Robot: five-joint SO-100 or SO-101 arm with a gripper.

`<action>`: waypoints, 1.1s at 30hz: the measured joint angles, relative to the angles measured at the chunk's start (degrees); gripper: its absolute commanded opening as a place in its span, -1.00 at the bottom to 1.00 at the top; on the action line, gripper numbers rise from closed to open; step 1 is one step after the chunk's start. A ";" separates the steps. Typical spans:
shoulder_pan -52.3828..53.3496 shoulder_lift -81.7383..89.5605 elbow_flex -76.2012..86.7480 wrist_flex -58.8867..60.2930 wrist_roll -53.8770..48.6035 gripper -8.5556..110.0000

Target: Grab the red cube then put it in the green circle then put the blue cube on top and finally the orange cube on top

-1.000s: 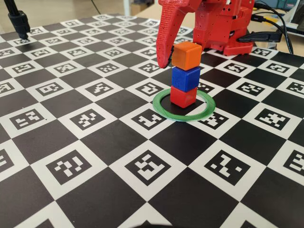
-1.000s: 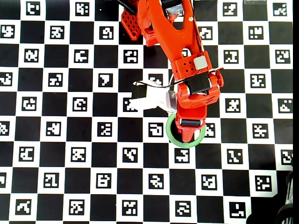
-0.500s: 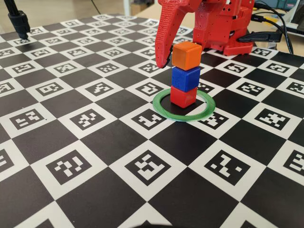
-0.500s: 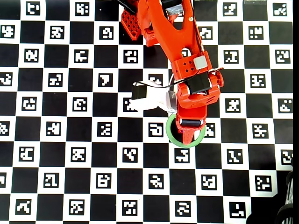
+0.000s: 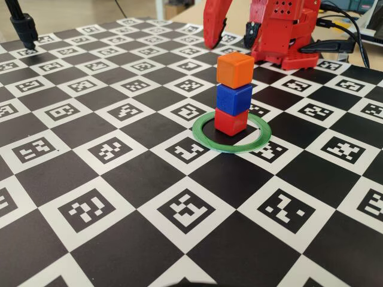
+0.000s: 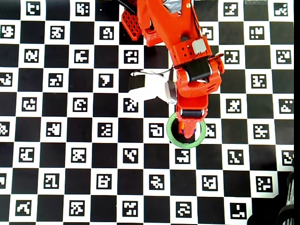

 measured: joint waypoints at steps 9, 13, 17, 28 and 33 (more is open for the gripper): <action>5.54 8.53 3.69 0.97 -5.98 -0.57; 8.44 14.50 9.32 -1.85 -10.46 -0.74; 11.34 21.09 15.73 -6.06 -15.38 -0.88; 15.91 38.50 34.10 -17.14 -36.47 -0.95; 16.17 45.18 40.34 -19.86 -41.13 -0.95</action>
